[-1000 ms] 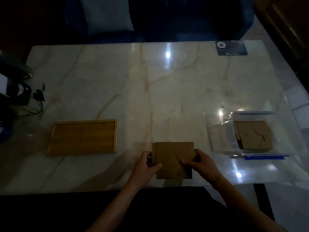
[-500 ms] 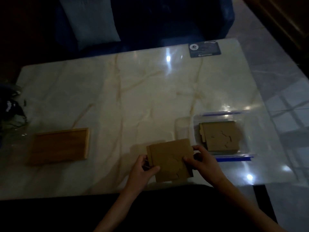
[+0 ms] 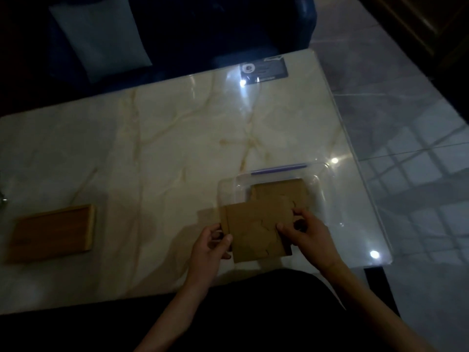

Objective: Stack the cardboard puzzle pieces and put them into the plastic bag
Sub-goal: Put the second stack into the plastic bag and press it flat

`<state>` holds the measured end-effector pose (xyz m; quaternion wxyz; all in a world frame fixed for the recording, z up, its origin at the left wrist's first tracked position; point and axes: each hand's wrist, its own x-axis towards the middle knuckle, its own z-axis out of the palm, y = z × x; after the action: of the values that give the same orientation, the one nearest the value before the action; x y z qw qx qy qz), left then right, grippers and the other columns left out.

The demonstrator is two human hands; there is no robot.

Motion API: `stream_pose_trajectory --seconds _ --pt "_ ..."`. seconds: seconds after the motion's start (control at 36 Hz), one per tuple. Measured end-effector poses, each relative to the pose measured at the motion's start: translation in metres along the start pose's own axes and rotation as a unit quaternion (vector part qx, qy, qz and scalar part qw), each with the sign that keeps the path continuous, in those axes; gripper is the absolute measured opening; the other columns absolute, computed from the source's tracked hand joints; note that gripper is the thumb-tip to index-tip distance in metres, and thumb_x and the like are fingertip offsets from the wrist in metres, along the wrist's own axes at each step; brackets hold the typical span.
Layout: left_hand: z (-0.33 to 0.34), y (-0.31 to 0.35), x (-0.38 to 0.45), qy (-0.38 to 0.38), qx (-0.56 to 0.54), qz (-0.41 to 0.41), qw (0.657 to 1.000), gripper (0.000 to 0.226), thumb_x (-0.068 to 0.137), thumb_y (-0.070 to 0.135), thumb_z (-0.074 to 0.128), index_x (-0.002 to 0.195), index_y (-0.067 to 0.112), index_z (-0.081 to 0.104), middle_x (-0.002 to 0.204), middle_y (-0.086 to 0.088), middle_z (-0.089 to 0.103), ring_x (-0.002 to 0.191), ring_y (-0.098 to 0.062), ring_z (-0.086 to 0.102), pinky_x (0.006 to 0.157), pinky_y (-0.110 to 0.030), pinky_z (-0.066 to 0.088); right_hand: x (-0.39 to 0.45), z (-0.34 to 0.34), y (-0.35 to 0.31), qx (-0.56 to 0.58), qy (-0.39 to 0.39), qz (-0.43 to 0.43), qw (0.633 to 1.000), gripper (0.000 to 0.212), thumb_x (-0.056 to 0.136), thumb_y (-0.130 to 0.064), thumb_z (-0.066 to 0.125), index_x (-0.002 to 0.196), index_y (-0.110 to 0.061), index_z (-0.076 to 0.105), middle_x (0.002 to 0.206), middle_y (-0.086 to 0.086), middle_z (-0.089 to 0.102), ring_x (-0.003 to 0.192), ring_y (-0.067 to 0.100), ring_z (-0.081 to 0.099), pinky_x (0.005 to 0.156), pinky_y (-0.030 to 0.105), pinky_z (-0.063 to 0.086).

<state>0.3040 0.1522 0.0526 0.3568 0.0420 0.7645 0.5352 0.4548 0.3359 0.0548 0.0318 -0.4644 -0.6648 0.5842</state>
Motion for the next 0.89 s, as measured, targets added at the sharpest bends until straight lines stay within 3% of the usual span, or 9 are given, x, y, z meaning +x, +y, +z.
stream_pose_trajectory --seconds 0.08,0.25,0.36,0.42,0.53,0.64,0.69,0.81,0.89 --pt "0.014 0.003 0.005 0.0 0.007 -0.007 1.0 0.024 0.086 0.009 0.066 0.107 0.018 0.06 0.093 -0.002 0.063 0.063 -0.008 0.065 0.052 -0.021 0.053 0.005 -0.01 0.004 -0.008 0.017 -0.003 1.0 0.041 0.08 -0.044 0.074 0.116 -0.029 0.061 0.094 -0.005 0.07 0.078 0.011 0.068 0.066 0.029 0.054" --pt "0.042 0.009 0.016 -0.006 0.031 -0.007 0.999 0.019 0.087 0.006 0.064 0.102 0.017 0.057 0.085 -0.001 0.06 0.049 -0.003 0.057 0.041 -0.02 0.045 0.015 -0.024 0.007 -0.011 0.054 -0.002 0.998 0.039 0.081 -0.043 0.074 0.117 -0.034 0.061 0.095 -0.012 0.068 0.075 0.007 0.07 0.07 0.03 0.059" --pt "0.056 0.014 0.025 -0.012 0.064 -0.006 0.998 0.024 0.088 0.012 0.063 0.111 0.017 0.057 0.096 -0.005 0.062 0.06 -0.013 0.057 0.041 -0.016 0.041 0.022 -0.03 0.004 -0.038 0.083 0.0 0.996 0.044 0.082 -0.046 0.071 0.122 -0.03 0.06 0.091 -0.02 0.063 0.072 0.003 0.067 0.064 0.024 0.055" --pt "0.061 0.018 0.03 -0.011 0.08 0.005 0.997 0.023 0.088 0.014 0.064 0.11 0.019 0.058 0.096 -0.002 0.063 0.066 -0.015 0.058 0.049 -0.022 0.043 0.025 -0.032 0.001 -0.058 0.092 -0.001 0.994 0.046 0.083 -0.046 0.07 0.123 -0.027 0.061 0.09 -0.019 0.062 0.073 0.003 0.065 0.063 0.023 0.053" --pt "0.072 0.025 0.041 -0.007 0.091 -0.001 0.996 0.022 0.087 0.015 0.064 0.107 0.022 0.057 0.093 0.004 0.063 0.082 -0.016 0.063 0.063 -0.027 0.047 0.033 -0.041 -0.004 -0.084 0.101 0.003 0.991 0.052 0.083 -0.045 0.069 0.128 -0.021 0.061 0.103 -0.003 0.068 0.085 0.017 0.069 0.079 0.042 0.059" --pt "0.083 0.03 0.051 -0.007 0.096 -0.024 0.995 0.022 0.089 0.015 0.063 0.109 0.018 0.057 0.093 0.007 0.063 0.08 -0.001 0.06 0.052 -0.004 0.044 0.049 -0.048 -0.009 -0.122 0.084 0.016 0.989 0.053 0.085 -0.044 0.068 0.13 -0.019 0.059 0.111 0.002 0.069 0.091 0.021 0.069 0.085 0.046 0.058" --pt "0.089 0.031 0.056 -0.006 0.099 -0.042 0.994 0.023 0.09 0.016 0.06 0.112 0.017 0.055 0.098 0.001 0.065 0.079 -0.005 0.062 0.051 -0.008 0.046 0.059 -0.05 -0.011 -0.143 0.07 0.022 0.987 0.05 0.087 -0.043 0.067 0.129 -0.018 0.058 0.113 0.003 0.068 0.092 0.021 0.068 0.086 0.044 0.058" --pt "0.102 0.033 0.066 -0.023 0.121 -0.083 0.989 0.024 0.091 0.02 0.056 0.114 0.02 0.048 0.103 -0.004 0.062 0.088 -0.031 0.065 0.067 -0.032 0.049 0.076 -0.049 -0.01 -0.192 0.05 0.033 0.98 0.043 0.089 -0.041 0.064 0.123 -0.014 0.061 0.111 0.007 0.068 0.096 0.023 0.066 0.087 0.042 0.056" --pt "0.108 0.034 0.072 -0.016 0.149 -0.081 0.985 0.02 0.092 0.017 0.055 0.106 0.026 0.045 0.099 0.0 0.059 0.089 -0.022 0.061 0.08 -0.04 0.056 0.084 -0.044 -0.006 -0.212 0.052 0.041 0.975 0.033 0.09 -0.039 0.062 0.112 -0.015 0.062 0.107 0.008 0.066 0.092 0.022 0.064 0.083 0.036 0.054"
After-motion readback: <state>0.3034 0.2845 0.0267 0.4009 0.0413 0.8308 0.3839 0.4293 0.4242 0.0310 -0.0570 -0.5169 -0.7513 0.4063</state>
